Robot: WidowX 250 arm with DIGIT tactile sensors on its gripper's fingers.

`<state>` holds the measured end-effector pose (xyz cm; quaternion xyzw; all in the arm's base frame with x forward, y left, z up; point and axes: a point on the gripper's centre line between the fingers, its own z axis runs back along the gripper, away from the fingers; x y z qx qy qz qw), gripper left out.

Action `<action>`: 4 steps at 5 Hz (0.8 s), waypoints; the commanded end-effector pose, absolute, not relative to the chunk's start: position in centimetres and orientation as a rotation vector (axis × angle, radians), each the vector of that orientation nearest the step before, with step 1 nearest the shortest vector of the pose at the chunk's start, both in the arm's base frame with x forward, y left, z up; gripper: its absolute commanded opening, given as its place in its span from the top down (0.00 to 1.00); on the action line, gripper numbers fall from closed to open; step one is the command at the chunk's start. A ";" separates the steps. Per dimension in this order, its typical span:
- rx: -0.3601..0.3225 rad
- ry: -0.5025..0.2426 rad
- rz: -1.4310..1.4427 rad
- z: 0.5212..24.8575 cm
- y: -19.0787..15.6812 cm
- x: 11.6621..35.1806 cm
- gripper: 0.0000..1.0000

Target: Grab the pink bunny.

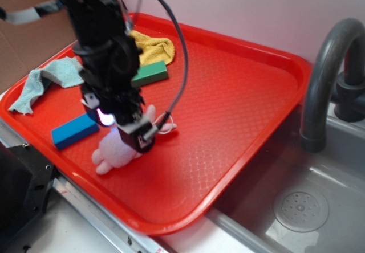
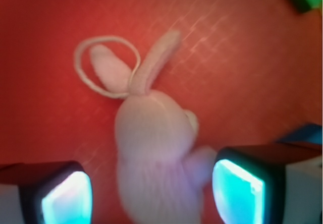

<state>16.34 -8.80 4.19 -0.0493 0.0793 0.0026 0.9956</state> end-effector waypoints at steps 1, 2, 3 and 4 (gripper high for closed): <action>-0.171 0.187 -0.082 1.9 -10.3 16.4 0.00; -0.150 0.188 -0.081 1.7 -10.6 16.1 0.00; -0.101 0.170 -0.042 2.1 -10.5 16.0 1.00; 0.010 0.144 -0.026 3.1 -9.4 16.3 1.00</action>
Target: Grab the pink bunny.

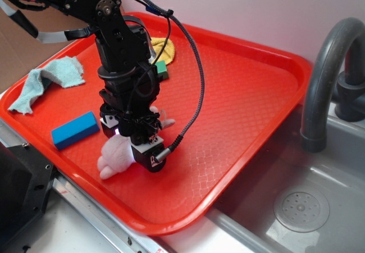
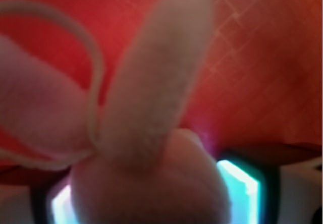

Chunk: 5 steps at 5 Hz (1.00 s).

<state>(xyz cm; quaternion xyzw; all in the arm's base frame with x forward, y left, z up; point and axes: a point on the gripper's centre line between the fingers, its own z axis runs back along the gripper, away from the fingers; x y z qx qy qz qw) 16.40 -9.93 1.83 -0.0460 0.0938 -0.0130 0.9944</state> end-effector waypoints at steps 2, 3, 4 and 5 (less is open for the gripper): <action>-0.029 0.006 0.049 11.3 -6.8 19.7 1.00; -0.090 -0.064 0.092 15.6 -5.4 21.2 1.00; -0.149 -0.138 0.138 19.7 -4.1 20.6 1.00; -0.189 -0.200 0.161 21.3 -3.1 20.0 1.00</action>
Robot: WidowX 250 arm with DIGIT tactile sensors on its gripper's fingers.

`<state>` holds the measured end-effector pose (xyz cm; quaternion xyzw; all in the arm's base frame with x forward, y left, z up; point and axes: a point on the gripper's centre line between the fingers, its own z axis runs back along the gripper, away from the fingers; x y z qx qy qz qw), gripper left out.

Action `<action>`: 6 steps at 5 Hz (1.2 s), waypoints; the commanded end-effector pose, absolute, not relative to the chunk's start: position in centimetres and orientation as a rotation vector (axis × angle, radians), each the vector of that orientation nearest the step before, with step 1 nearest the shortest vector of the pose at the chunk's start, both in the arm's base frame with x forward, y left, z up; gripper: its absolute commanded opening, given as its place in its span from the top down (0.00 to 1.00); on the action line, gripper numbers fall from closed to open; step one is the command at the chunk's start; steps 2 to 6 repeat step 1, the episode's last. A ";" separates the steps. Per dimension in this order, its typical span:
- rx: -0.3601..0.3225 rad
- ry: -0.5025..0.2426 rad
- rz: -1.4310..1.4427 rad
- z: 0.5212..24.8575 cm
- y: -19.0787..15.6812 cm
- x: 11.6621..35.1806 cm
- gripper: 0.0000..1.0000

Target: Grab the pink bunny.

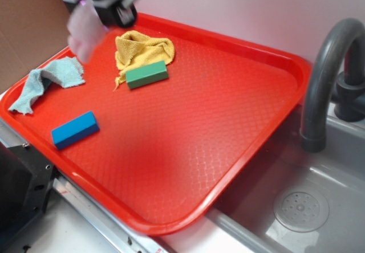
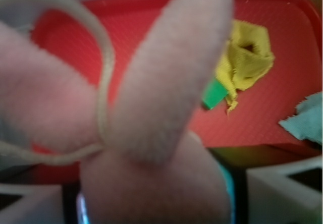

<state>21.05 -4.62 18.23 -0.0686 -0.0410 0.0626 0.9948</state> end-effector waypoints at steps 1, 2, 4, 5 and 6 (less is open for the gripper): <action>-0.140 -0.246 0.012 20.6 -3.5 20.7 1.00; -0.140 -0.246 0.012 20.6 -3.5 20.7 1.00; -0.140 -0.246 0.012 20.6 -3.5 20.7 1.00; -0.140 -0.246 0.012 20.6 -3.5 20.7 1.00; -0.140 -0.246 0.012 20.6 -3.5 20.7 1.00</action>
